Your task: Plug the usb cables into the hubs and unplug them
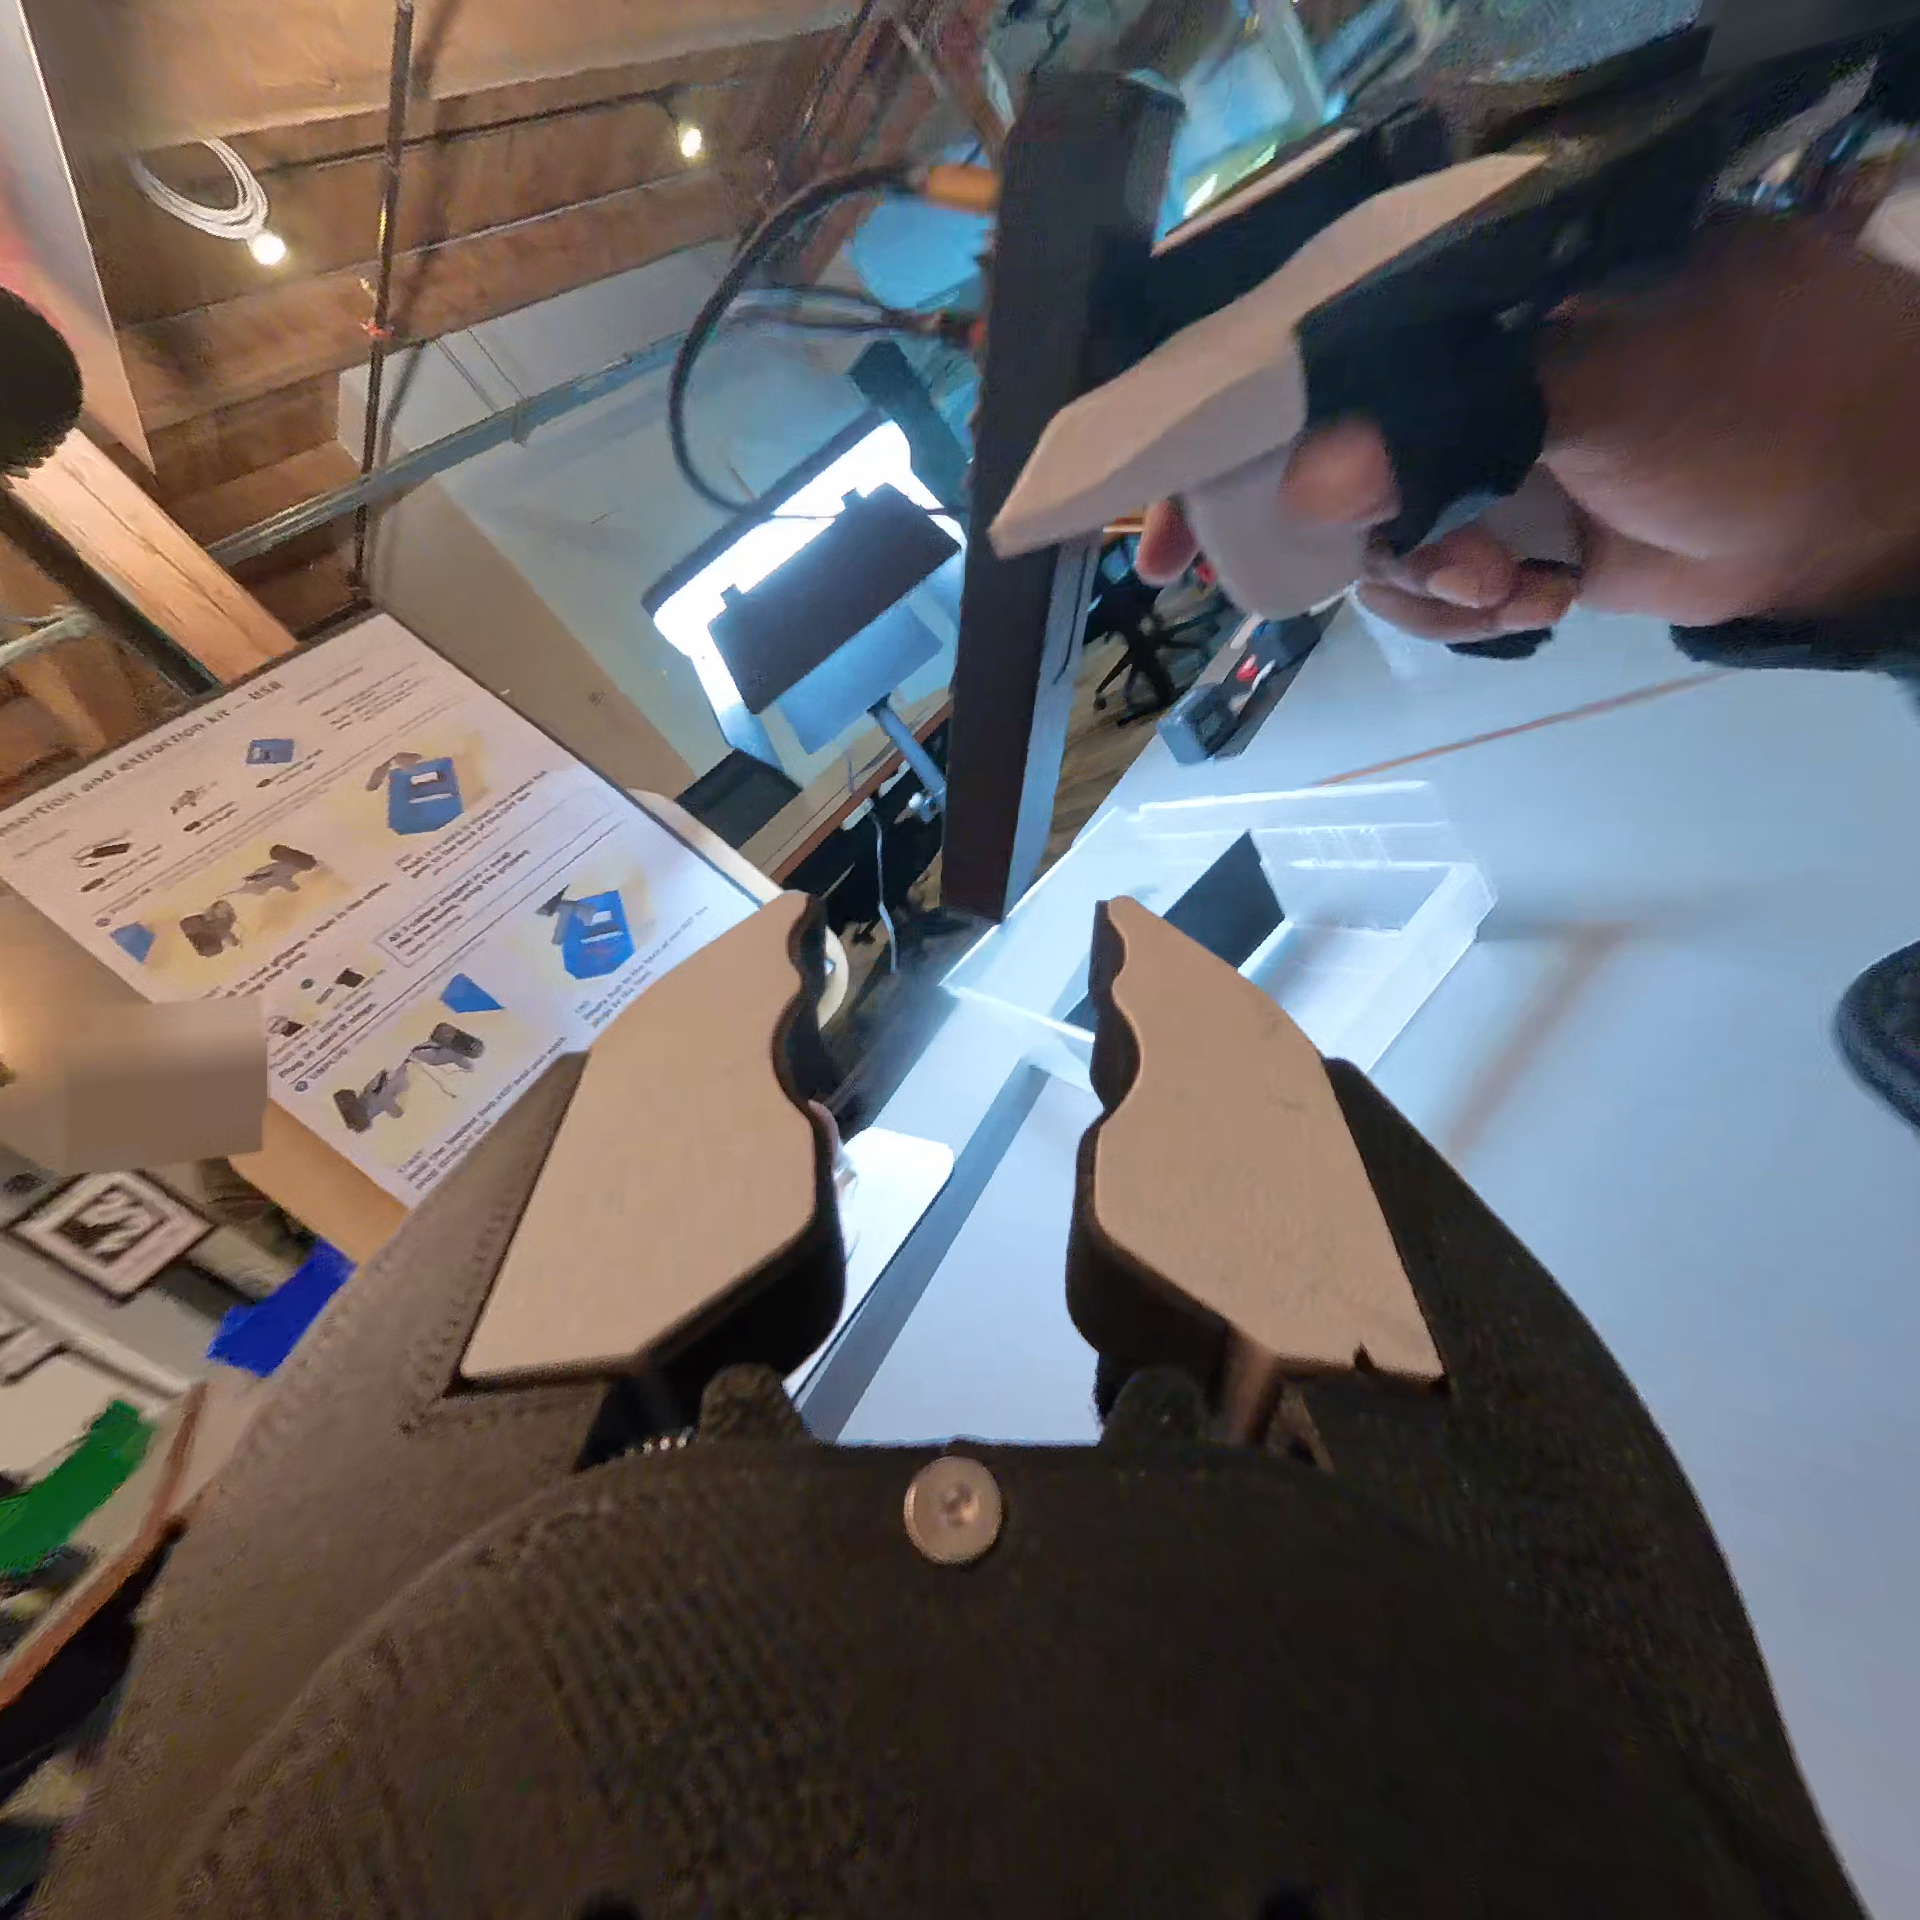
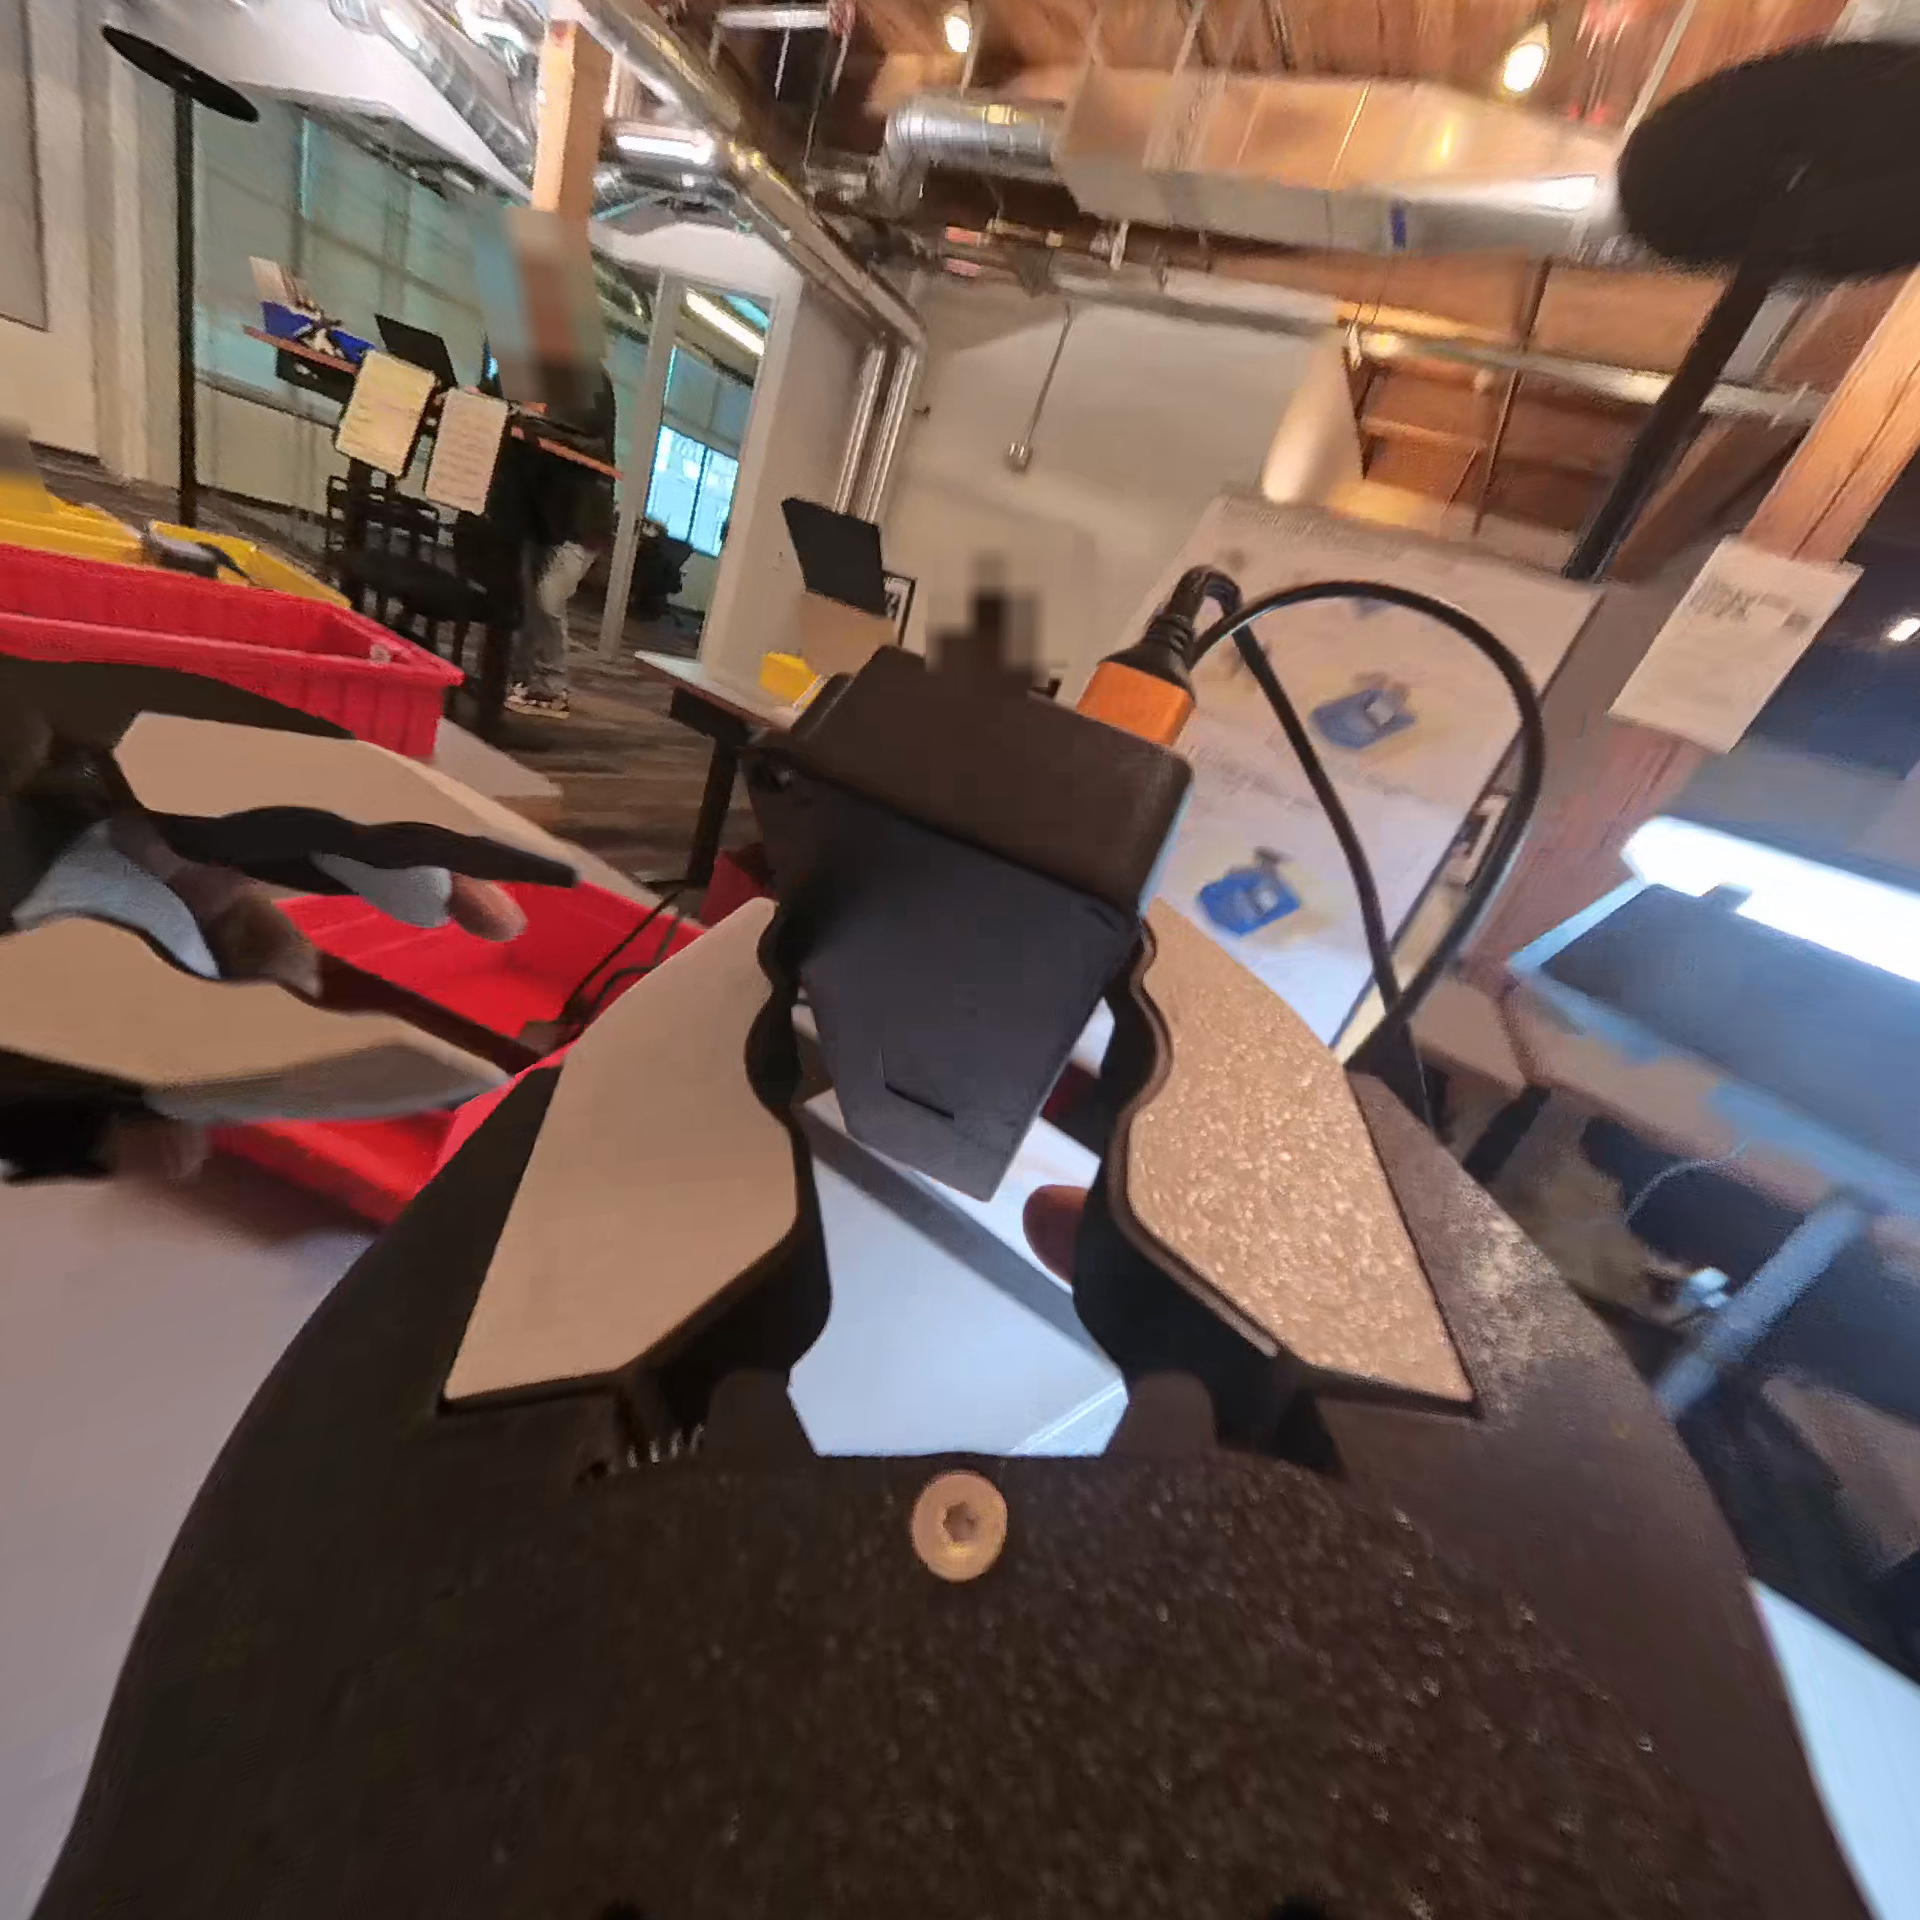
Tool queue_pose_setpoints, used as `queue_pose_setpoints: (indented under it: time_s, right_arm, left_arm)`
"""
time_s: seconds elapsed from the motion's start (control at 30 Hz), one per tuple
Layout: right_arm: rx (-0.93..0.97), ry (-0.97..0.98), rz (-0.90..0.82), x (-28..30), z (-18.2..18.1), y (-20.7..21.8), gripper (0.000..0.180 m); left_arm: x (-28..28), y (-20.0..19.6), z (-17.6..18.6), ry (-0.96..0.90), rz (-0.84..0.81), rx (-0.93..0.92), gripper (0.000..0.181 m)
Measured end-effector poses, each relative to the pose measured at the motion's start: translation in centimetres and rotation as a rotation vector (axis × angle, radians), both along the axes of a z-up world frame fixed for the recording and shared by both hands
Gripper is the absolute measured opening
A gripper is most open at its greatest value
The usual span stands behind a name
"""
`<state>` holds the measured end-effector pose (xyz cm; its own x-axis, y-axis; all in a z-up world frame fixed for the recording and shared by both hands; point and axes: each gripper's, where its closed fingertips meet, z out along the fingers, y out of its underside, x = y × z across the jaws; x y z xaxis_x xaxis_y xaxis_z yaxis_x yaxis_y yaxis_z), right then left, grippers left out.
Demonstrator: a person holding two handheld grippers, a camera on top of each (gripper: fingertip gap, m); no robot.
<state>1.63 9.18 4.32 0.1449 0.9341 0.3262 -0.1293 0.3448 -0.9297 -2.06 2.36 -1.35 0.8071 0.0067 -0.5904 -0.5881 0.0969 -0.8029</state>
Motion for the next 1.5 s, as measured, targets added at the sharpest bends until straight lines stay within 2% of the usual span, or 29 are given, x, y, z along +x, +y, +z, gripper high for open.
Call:
queue_pose_setpoints:
  time_s: [0.23, 0.3, 0.4, 0.5, 0.57, 0.63, 0.7, 0.83, 0.9, 0.97, 1.03, 1.13, 1.4, 1.5]
  right_arm:
    - [-0.317, -0.162, 0.136, -5.2, -7.3, -1.2, 0.057]
    - [-0.403, -0.172, 0.182, -6.4, -8.1, -1.5, 0.057]
    - [-0.523, -0.177, 0.24, -7.4, -8.9, -1.7, 0.057]
    - [-0.554, -0.208, 0.272, -7.9, -9.8, -1.7, 0.058]
    - [-0.547, -0.222, 0.359, -7.7, -9.7, -2.3, 0.056]
    - [-0.501, -0.169, 0.489, -6.8, -8.3, -3.2, 0.042]
    - [-0.382, -0.093, 0.584, -5.5, -6.3, -3.8, 0.044]
    - [-0.124, -0.134, 0.636, -3.5, -4.7, -3.7, 0.043]
    - [-0.001, -0.132, 0.587, -2.8, -4.0, -2.9, 0.047]
    - [0.129, -0.248, 0.515, -3.1, -5.7, -2.2, 0.052]
    - [0.243, -0.439, 0.461, -4.2, -9.7, -1.9, 0.064]
    - [0.344, -0.492, 0.481, -5.1, -13.1, -2.9, 0.068]
    - [0.584, -0.419, 0.399, -5.5, -12.5, -3.6, 0.066]
    - [0.619, -0.406, 0.32, -5.4, -11.5, -2.9, 0.067]
  left_arm:
    - [-1.7, 4.1, -4.6, 0.283, 0.408, 0.02, 0.07]
    - [-2.7, 5.5, -7.0, 0.252, 0.435, -0.04, 0.077]
    - [-5.0, 6.5, -9.1, 0.26, 0.499, -0.068, 0.071]
    - [-6.7, 6.4, -9.9, 0.22, 0.477, -0.12, 0.063]
    - [-6.7, 5.9, -9.6, 0.184, 0.385, -0.147, 0.059]
    - [-6.1, 5.3, -9.2, 0.025, 0.213, -0.209, 0.051]
    - [-5.0, 4.3, -8.2, -0.124, 0.025, -0.231, 0.043]
    - [-2.4, 1.1, -5.3, -0.477, -0.434, -0.264, 0.027]
    - [-1.3, -0.6, -5.1, -0.588, -0.651, -0.32, 0.025]
    - [-1.5, -0.6, -6.7, -0.601, -0.678, -0.391, 0.025]
    - [-1.2, -0.2, -8.4, -0.623, -0.719, -0.445, 0.025]
    - [0.1, -0.7, -9.2, -0.678, -0.855, -0.516, 0.025]
    - [0.0, -4.2, -9.2, -0.853, -1.193, -0.613, 0.025]
    - [-0.8, -4.2, -9.0, -0.885, -1.211, -0.572, 0.025]
